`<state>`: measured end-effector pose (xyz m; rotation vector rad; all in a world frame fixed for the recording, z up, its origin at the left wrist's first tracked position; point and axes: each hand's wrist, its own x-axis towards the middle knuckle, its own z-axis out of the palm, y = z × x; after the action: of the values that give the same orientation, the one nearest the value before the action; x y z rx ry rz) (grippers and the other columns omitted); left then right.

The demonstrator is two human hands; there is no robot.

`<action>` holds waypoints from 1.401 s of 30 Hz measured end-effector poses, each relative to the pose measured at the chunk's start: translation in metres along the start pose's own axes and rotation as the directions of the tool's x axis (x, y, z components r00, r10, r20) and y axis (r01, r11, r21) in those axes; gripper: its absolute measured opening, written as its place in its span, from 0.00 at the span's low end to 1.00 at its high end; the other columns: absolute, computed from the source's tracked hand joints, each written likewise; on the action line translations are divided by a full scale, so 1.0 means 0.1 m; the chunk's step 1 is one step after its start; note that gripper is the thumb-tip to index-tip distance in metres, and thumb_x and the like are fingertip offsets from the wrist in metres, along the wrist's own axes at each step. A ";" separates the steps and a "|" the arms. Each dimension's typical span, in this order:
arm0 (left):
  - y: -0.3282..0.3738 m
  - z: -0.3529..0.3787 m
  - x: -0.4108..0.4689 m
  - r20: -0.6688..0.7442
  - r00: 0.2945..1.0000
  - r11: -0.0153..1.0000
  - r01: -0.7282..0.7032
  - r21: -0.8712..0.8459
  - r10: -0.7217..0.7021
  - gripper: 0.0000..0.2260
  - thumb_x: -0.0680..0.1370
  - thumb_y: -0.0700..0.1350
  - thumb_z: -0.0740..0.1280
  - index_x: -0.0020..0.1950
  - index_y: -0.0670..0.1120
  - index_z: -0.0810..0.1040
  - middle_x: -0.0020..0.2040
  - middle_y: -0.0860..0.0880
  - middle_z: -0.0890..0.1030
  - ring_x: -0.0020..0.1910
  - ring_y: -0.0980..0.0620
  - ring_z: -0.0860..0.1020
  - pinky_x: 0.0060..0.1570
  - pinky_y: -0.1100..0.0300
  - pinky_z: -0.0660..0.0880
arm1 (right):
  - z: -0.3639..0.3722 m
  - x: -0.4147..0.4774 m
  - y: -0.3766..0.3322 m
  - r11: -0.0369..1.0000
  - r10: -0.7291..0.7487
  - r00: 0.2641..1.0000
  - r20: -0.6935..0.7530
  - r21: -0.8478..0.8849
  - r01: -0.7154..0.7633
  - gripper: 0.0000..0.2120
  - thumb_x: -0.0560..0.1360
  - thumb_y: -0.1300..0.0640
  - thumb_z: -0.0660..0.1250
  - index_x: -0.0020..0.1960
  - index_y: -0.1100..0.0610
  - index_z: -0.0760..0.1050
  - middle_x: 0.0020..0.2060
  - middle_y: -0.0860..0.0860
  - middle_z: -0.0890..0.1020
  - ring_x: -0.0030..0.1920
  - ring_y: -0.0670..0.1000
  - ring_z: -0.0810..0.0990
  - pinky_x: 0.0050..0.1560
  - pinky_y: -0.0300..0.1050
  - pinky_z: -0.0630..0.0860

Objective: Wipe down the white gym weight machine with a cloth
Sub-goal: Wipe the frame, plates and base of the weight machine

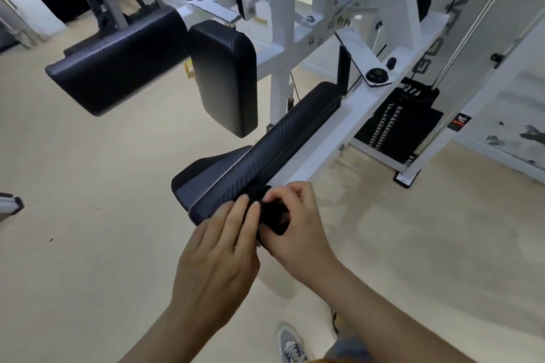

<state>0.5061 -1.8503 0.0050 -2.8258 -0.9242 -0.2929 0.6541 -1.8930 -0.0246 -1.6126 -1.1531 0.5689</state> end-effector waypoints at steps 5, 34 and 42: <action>0.22 0.10 0.42 0.144 0.989 0.995 -0.047 0.089 0.034 0.17 0.77 0.45 0.63 0.62 0.37 0.78 0.59 0.40 0.81 0.57 0.42 0.79 0.50 0.52 0.78 | -0.08 0.13 0.04 0.949 0.289 0.938 -0.192 0.184 -0.255 0.26 0.67 0.59 0.76 0.57 0.43 0.68 0.55 0.41 0.65 0.52 0.38 0.74 0.47 0.29 0.74; 1.02 0.76 2.66 0.196 0.923 0.921 -0.361 0.149 0.330 0.26 0.79 0.37 0.53 0.76 0.32 0.51 0.76 0.33 0.54 0.76 0.34 0.49 0.75 0.43 0.49 | -1.47 1.86 1.04 0.563 0.756 0.583 -0.298 0.750 -0.346 0.15 0.80 0.66 0.59 0.64 0.58 0.77 0.58 0.53 0.81 0.58 0.53 0.80 0.63 0.52 0.75; 0.97 0.30 2.88 0.149 0.978 0.814 0.207 -0.544 -0.149 0.15 0.75 0.46 0.65 0.57 0.63 0.71 0.42 0.59 0.80 0.38 0.60 0.78 0.39 0.61 0.76 | -1.80 1.41 1.12 0.227 0.774 0.633 0.024 0.923 -0.312 0.13 0.81 0.65 0.59 0.62 0.60 0.78 0.50 0.56 0.84 0.43 0.52 0.83 0.36 0.40 0.80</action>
<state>0.7958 -1.7583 0.0342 -3.3044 -1.3172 -0.5281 0.9048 -1.8529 -0.0373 -1.0293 0.2641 0.9897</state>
